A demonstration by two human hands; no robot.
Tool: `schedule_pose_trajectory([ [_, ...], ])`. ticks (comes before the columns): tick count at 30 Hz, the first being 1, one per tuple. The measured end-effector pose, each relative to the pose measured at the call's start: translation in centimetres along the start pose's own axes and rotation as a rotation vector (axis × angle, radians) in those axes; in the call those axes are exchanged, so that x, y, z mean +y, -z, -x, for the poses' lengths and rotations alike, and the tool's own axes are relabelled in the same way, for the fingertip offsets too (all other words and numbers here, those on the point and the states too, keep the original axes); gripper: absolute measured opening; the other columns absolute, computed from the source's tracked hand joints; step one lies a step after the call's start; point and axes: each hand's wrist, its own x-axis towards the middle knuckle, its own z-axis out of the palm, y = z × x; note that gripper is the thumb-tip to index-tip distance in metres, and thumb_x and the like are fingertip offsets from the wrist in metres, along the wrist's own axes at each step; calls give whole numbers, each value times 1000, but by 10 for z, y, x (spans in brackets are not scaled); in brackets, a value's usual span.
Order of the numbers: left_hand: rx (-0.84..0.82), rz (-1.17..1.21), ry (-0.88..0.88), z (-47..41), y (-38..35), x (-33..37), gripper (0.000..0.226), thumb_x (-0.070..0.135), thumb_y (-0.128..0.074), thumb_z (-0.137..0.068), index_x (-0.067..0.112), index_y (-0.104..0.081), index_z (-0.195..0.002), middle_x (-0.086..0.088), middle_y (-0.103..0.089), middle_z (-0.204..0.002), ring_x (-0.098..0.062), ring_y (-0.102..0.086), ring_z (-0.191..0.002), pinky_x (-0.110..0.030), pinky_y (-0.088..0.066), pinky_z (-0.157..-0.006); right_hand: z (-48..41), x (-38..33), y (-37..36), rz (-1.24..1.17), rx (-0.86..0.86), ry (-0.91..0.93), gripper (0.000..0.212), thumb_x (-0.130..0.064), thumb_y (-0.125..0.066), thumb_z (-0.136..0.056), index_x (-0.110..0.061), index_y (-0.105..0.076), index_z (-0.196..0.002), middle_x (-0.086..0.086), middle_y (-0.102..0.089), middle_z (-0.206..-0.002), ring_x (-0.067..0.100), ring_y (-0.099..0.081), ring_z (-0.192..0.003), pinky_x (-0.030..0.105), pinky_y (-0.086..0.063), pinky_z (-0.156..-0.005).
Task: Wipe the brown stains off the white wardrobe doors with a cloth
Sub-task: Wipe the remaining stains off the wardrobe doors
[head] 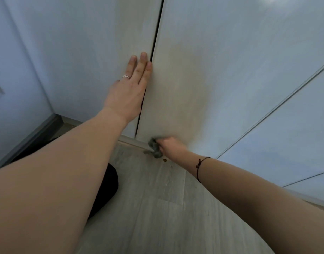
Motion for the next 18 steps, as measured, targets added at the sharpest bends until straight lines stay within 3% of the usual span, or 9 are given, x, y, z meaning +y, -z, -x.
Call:
schedule_pose_trajectory([
  [3,20,10,-11,1,-4,-1,97,-3,-52,-80,8,4,-159,-10,16,-166,-32,3,-154,-43,-53,-84,9,20,-30,160,-164,-101,27,-17,-56,-96,-13,-63,-121,15,-69,-115,34,-66,-104,36,-50,-79],
  [7,91,17,3,0,-13,3,89,-2,-45,-83,7,-1,-159,-13,9,-167,-33,0,-154,-44,-42,-102,-8,2,-36,152,-153,-128,21,-11,-56,-93,-7,-69,-109,18,-71,-109,36,-68,-100,38,-51,-76],
  [9,129,32,8,-1,-18,6,84,-3,-43,-86,6,-3,-159,-14,6,-167,-34,-1,-154,-47,-37,-109,-25,-23,-28,84,-97,-69,23,-14,-56,-94,-7,-67,-112,20,-70,-111,38,-67,-102,40,-52,-79],
  [12,165,43,11,-1,-22,5,82,-3,-41,-87,7,-4,-160,-12,5,-167,-33,0,-154,-51,-29,-116,-53,-64,-3,-60,120,40,28,-23,-53,-97,-8,-62,-119,22,-69,-109,41,-67,-97,42,-52,-77],
  [15,182,68,5,0,-22,2,78,1,-33,-87,8,-5,-160,-11,4,-167,-32,0,-154,-51,-25,-118,-65,-82,20,-135,333,147,22,-19,-52,-98,-3,-62,-110,24,-70,-97,44,-66,-85,47,-49,-68],
  [18,183,66,0,2,-19,1,73,4,-26,-90,8,-5,-160,-11,4,-167,-33,-1,-154,-53,-25,-118,-54,-70,16,-102,276,127,26,-20,-50,-99,-6,-63,-117,20,-70,-105,41,-66,-92,45,-50,-75],
])
